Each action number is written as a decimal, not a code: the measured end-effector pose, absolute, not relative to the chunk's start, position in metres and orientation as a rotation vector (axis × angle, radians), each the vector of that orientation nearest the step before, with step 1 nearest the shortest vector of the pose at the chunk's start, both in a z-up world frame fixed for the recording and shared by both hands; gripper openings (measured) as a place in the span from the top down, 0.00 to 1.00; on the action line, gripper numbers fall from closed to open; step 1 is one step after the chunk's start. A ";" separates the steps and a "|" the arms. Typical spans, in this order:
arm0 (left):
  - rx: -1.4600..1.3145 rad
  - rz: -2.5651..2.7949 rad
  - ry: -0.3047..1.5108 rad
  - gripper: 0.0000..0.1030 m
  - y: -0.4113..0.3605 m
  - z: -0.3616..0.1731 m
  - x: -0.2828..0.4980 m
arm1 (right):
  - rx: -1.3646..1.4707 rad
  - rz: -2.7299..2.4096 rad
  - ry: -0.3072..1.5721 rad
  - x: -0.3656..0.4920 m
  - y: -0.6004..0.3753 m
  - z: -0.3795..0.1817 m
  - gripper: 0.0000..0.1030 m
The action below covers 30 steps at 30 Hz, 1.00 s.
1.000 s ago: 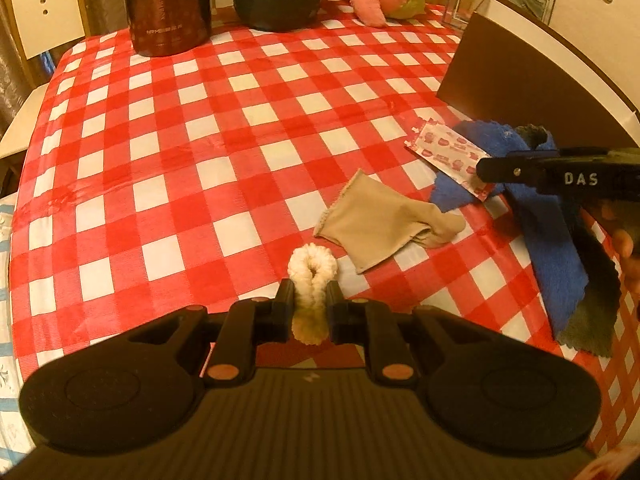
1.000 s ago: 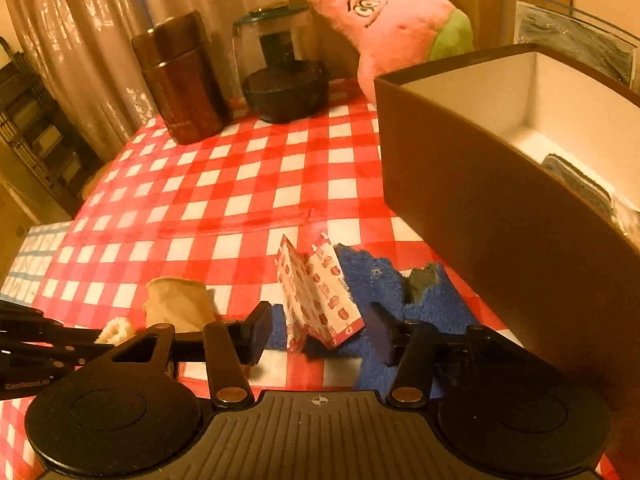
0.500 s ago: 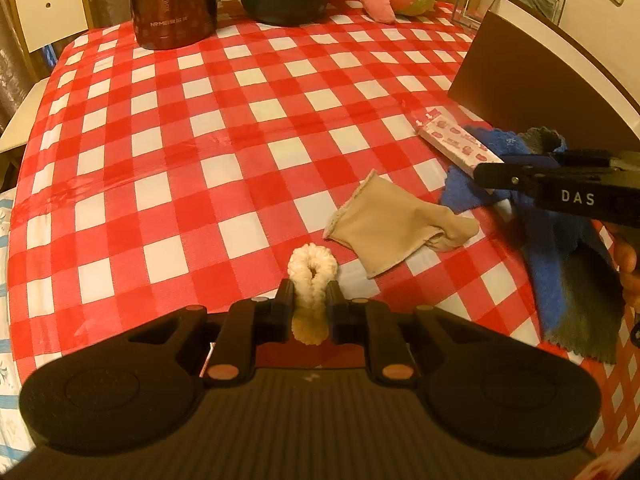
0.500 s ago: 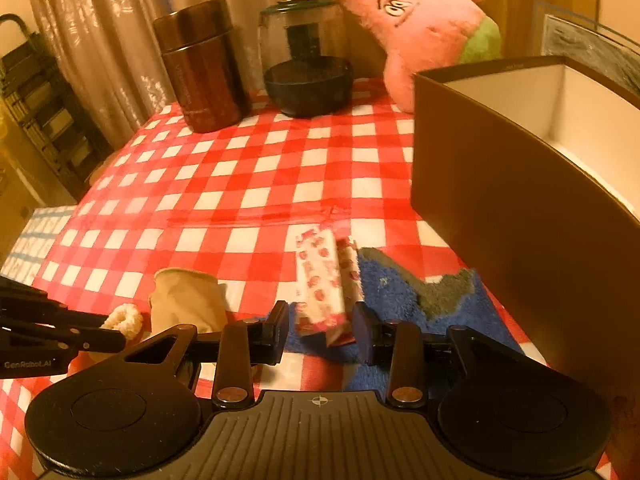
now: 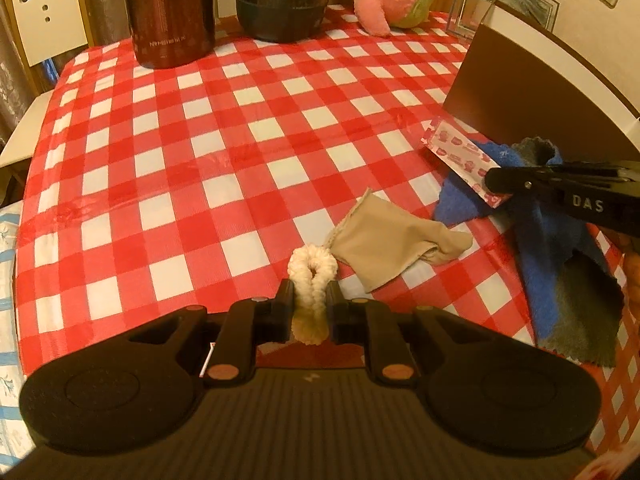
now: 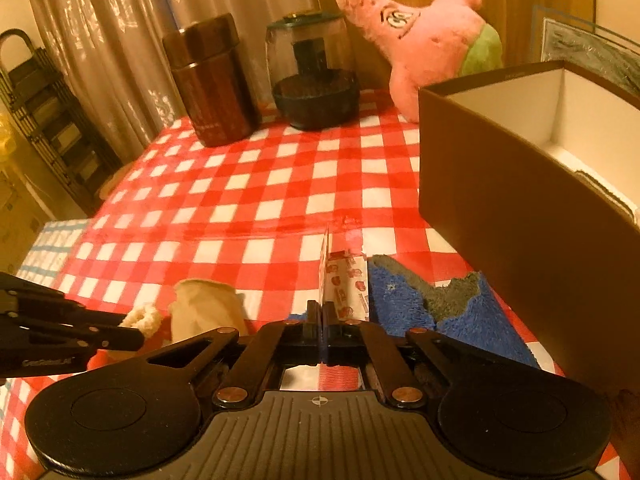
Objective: Organize soft objects
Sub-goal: 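Carry the packet and scrunchie over the box and open the right gripper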
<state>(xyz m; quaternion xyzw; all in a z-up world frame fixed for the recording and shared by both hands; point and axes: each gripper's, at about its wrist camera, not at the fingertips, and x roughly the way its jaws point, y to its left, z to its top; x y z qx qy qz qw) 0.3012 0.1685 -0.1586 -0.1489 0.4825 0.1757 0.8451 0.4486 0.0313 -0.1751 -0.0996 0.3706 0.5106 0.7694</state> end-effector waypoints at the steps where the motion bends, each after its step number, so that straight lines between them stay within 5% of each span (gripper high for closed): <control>1: -0.312 0.373 1.017 0.85 0.168 -0.157 0.301 | -0.204 1.112 0.803 0.447 0.030 -0.172 1.00; 30: -0.162 0.196 0.908 0.85 0.093 -0.079 0.326 | 0.000 0.969 0.714 0.401 -0.098 -0.094 1.00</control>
